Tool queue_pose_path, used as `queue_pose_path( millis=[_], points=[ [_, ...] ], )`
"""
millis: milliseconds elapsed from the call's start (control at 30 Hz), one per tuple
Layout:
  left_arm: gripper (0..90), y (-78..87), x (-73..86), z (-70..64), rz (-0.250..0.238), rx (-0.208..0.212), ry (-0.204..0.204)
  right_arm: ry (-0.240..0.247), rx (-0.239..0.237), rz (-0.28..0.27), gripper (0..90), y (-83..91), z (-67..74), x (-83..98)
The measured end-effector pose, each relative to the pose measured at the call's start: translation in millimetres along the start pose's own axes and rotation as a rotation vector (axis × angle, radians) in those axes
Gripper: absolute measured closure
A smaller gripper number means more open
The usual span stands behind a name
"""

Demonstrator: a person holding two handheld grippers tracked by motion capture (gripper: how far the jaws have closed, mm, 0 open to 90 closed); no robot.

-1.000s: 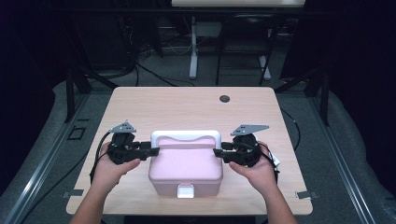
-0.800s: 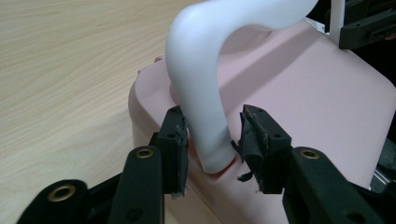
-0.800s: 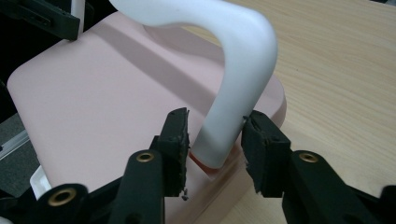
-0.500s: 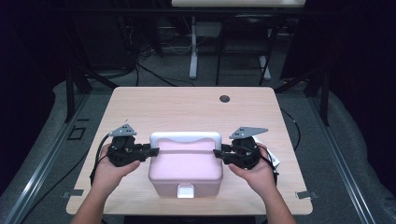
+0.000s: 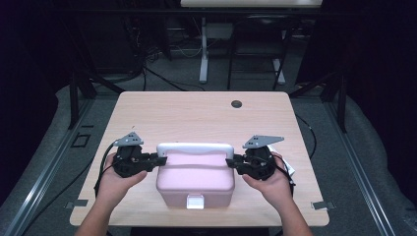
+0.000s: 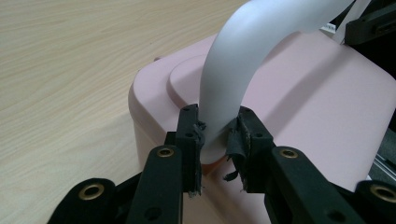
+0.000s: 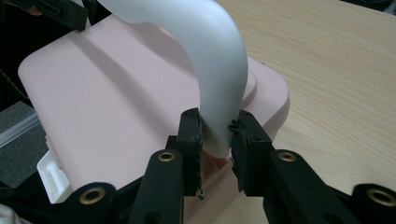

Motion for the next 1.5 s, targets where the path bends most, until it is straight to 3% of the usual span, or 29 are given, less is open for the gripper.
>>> queue_pose_path(
  millis=[300,600,867,1500],
  points=[
    [73.8,4.3,-2.2,-2.5,-0.002,0.006,-0.001,0.001,-0.014,-0.008,74.2,3.5,0.6,-0.9],
    [73.7,10.2,-10.9,-1.1,-0.056,0.014,0.006,-0.029,-0.017,-0.072,74.2,9.9,0.5,-8.1],
    [73.4,11.1,-12.3,0.4,-0.068,0.017,0.017,-0.049,-0.031,-0.102,74.4,11.1,-1.4,-10.4],
    [74.2,30.6,-7.1,-0.1,-0.086,-0.005,0.017,-0.059,-0.043,-0.105,74.4,12.4,-4.3,-15.4]
  ],
)
Point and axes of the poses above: each handheld gripper's, and its own axes: y roughly backward along the jaws, x roughly out of its underside, z roughly to its left, the point moved 3 cm from there along -y, roughly forward along the jaws, and after that the axes turned 3 degrees about -z, right-handed, at the moved point
